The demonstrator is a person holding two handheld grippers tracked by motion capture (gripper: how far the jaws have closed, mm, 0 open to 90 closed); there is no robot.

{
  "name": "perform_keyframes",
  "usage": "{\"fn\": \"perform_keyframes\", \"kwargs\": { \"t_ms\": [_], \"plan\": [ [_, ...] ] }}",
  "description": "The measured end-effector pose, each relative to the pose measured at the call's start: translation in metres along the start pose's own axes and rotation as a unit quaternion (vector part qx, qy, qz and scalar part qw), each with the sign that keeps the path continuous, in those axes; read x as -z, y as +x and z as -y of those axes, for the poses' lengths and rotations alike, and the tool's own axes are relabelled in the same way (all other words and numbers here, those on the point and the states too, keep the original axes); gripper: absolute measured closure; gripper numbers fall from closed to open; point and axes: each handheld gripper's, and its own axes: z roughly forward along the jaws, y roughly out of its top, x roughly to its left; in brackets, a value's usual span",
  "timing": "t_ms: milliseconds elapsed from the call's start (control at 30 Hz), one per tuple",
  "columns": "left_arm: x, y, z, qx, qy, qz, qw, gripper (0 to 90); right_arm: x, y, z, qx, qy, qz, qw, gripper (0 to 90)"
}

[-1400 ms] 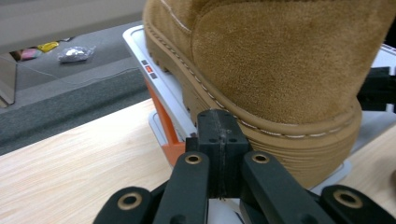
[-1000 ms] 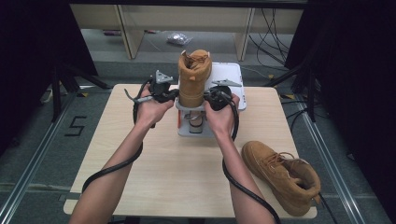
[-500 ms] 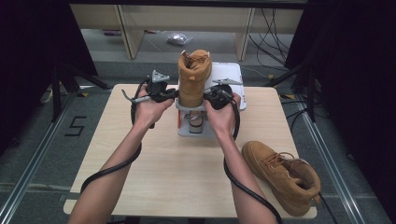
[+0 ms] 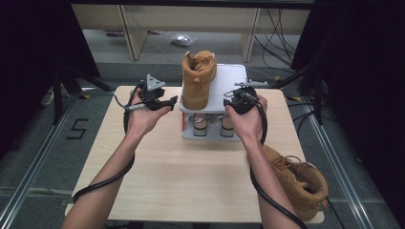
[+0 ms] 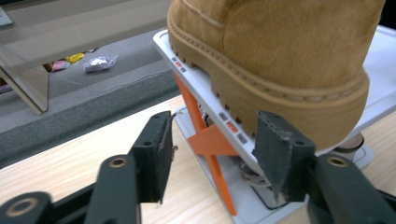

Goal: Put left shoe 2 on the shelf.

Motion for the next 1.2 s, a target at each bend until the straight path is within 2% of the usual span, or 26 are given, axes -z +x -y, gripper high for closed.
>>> {"fn": "perform_keyframes", "kwargs": {
  "t_ms": [100, 233, 333, 367, 467, 500, 533, 600, 633, 733, 867, 900, 933, 967, 1000, 1033, 1067, 1100, 1133, 1167, 1200],
  "plan": [
    [0.003, 0.002, 0.005, -0.006, 0.008, -0.005, 0.9999, 41.7, 0.01, -0.008, 0.003, -0.011, 0.006, -0.002, 0.9999, 63.4],
    [0.003, 0.002, 0.011, -0.003, 0.016, -0.008, 0.9998, 40.2, 0.021, -0.016, 0.007, -0.016, 0.015, -0.007, 0.9997, 61.1],
    [0.005, 0.001, 0.016, -0.016, 0.027, -0.006, 0.9995, 39.7, 0.027, -0.021, 0.011, -0.008, 0.029, -0.004, 0.9995, 59.7],
    [0.006, 0.0, 0.017, -0.014, 0.026, -0.005, 0.9996, 39.6, 0.029, -0.024, 0.014, -0.006, 0.035, -0.004, 0.9994, 59.4],
    [0.008, 0.0, 0.022, -0.022, 0.041, -0.001, 0.9989, 39.1, 0.036, -0.033, 0.02, -0.009, 0.048, -0.002, 0.9988, 58.5],
    [0.008, -0.001, 0.024, -0.02, 0.04, -0.002, 0.999, 38.9, 0.039, -0.035, 0.022, -0.016, 0.055, 0.002, 0.9983, 58.5],
    [0.009, -0.001, 0.025, -0.025, 0.047, -0.003, 0.9986, 38.8, 0.041, -0.04, 0.024, -0.004, 0.057, 0.001, 0.9984, 58.2],
    [0.01, -0.001, 0.028, -0.026, 0.049, 0.003, 0.9985, 38.5, 0.047, -0.044, 0.028, -0.017, 0.073, 0.005, 0.9972, 58.1],
    [0.011, -0.001, 0.029, -0.028, 0.049, -0.002, 0.9984, 38.4, 0.049, -0.049, 0.03, -0.006, 0.077, 0.0, 0.997, 58.1],
    [0.013, -0.001, 0.031, -0.029, 0.051, 0.002, 0.9983, 38.2, 0.054, -0.055, 0.034, -0.011, 0.092, 0.005, 0.9957, 58.1],
    [0.017, -0.001, 0.033, -0.032, 0.049, -0.002, 0.9983, 37.9, 0.06, -0.065, 0.04, -0.013, 0.12, 0.016, 0.9926, 58.0],
    [0.017, -0.001, 0.034, -0.03, 0.049, 0.003, 0.9983, 37.9, 0.061, -0.07, 0.042, -0.004, 0.129, 0.01, 0.9915, 58.0],
    [0.019, 0.0, 0.034, -0.032, 0.052, -0.002, 0.9982, 37.9, 0.062, -0.075, 0.044, 0.008, 0.136, 0.015, 0.9906, 58.0],
    [0.019, 0.0, 0.036, -0.031, 0.053, -0.001, 0.9981, 37.8, 0.063, -0.075, 0.047, -0.007, 0.146, 0.014, 0.9892, 58.0],
    [0.018, 0.001, 0.037, -0.028, 0.054, 0.004, 0.9981, 37.7, 0.062, -0.08, 0.05, -0.002, 0.151, 0.018, 0.9884, 58.0],
    [0.018, 0.002, 0.039, -0.029, 0.06, -0.002, 0.9978, 37.6, 0.064, -0.078, 0.052, -0.028, 0.164, 0.025, 0.9857, 58.0],
    [0.017, 0.003, 0.04, -0.029, 0.062, 0.003, 0.9977, 37.5, 0.064, -0.084, 0.054, -0.013, 0.166, 0.023, 0.9857, 58.0],
    [0.018, 0.004, 0.042, -0.032, 0.067, -0.003, 0.9973, 37.5, 0.064, -0.088, 0.057, -0.009, 0.17, 0.023, 0.9851, 58.0],
    [0.018, 0.004, 0.043, -0.028, 0.068, -0.003, 0.9973, 37.4, 0.065, -0.091, 0.06, -0.017, 0.177, 0.024, 0.9837, 58.0],
    [0.018, 0.004, 0.044, -0.025, 0.069, 0.003, 0.9973, 37.3, 0.067, -0.093, 0.062, -0.012, 0.182, 0.025, 0.9829, 58.0],
    [0.018, 0.005, 0.044, -0.025, 0.07, 0.0, 0.9972, 37.3, 0.068, -0.091, 0.064, -0.047, 0.198, 0.035, 0.9785, 58.0]
  ]
}}
